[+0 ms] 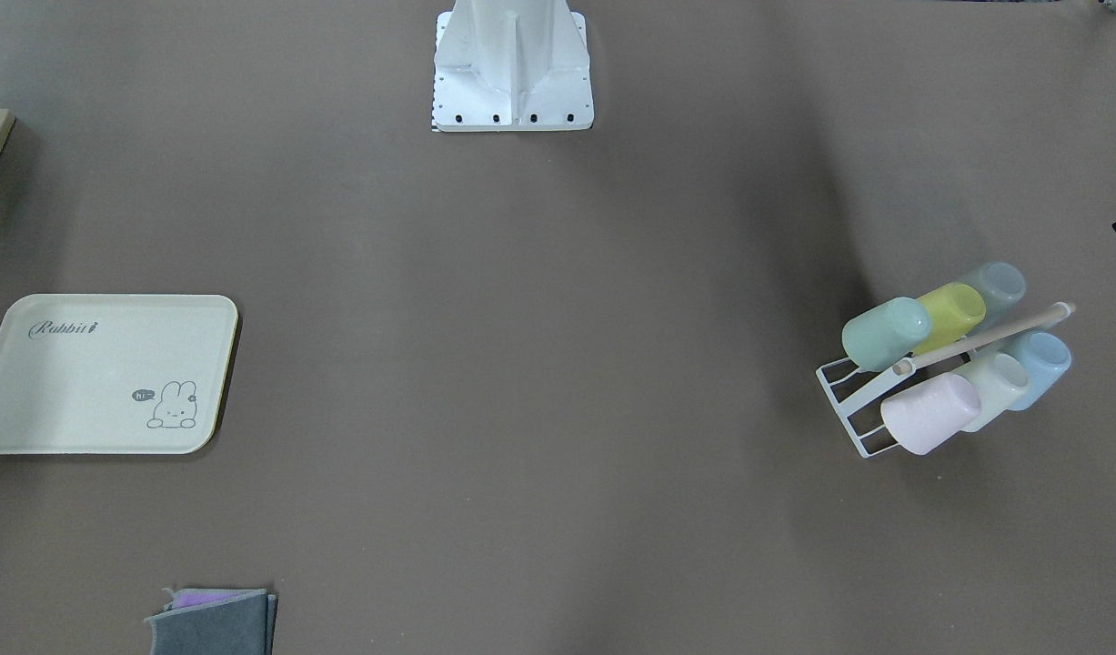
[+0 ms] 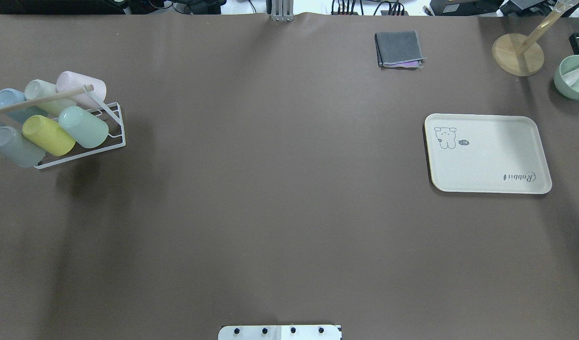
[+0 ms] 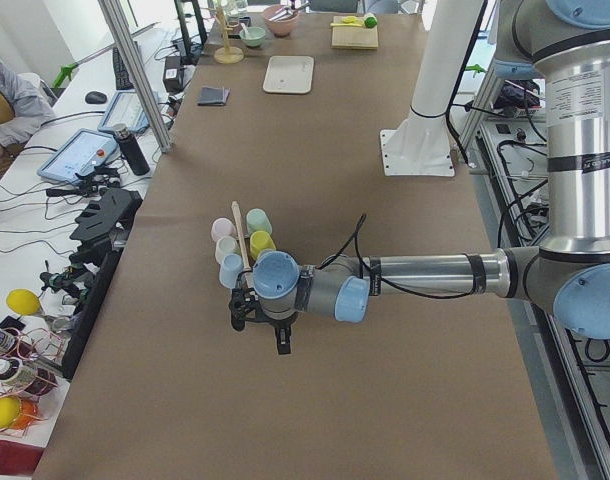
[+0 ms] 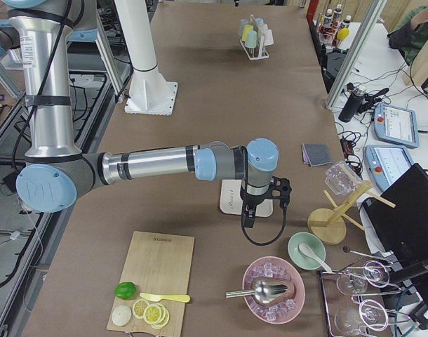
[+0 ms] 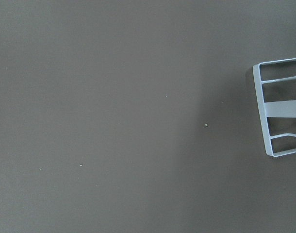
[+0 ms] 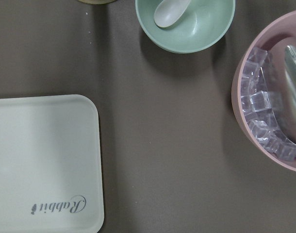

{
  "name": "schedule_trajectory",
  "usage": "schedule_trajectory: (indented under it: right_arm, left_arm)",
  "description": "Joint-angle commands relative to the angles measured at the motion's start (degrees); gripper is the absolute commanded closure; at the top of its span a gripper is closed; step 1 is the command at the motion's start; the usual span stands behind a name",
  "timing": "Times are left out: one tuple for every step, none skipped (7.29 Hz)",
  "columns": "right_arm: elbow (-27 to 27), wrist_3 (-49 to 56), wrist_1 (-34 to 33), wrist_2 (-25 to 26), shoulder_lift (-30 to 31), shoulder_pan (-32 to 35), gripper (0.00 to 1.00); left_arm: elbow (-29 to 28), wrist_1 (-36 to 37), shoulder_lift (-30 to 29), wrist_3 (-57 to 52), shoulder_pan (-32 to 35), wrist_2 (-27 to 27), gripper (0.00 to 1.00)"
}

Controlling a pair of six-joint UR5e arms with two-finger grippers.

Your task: Pick up and place green cup on tray

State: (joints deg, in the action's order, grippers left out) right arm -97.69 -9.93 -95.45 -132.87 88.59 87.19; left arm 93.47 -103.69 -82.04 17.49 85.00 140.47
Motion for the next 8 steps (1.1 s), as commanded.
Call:
schedule_trajectory:
  right_arm:
    - [-0.22,0.00,0.00,0.07,0.09,0.00,0.00]
    - [-0.22,0.00,0.00,0.07,0.26,0.00,0.00]
    - [-0.22,0.00,0.00,0.07,0.26,0.00,0.00]
    - [0.13,0.09,0.00,-0.02,0.61,0.18,0.00]
    - [-0.22,0.09,0.00,-0.02,0.44,0.35,0.00]
    - [-0.22,0.00,0.08,0.16,0.18,0.35,0.00]
    - [-0.22,0.00,0.09,0.16,0.09,0.35,0.00]
    - [-0.22,0.00,0.09,0.33,0.18,0.35,0.00]
  left_arm:
    - [0.82,0.24,0.47,-0.09,-0.10,-3.07,0.01]
    - [1.53,0.33,0.65,-0.09,-0.18,-3.36,0.01]
    - [3.45,0.77,0.56,-0.52,-1.32,-6.32,0.01]
    - [4.69,3.21,0.48,-3.83,-2.89,-9.05,0.01]
    - [6.70,7.06,0.21,-5.34,-3.52,-10.12,0.01]
    - [7.59,7.27,0.21,-5.45,-3.79,-11.52,0.01]
    - [8.30,7.27,0.21,-5.53,-4.22,-11.62,0.01]
    - [10.57,7.28,0.30,-5.45,-5.80,-11.62,0.01]
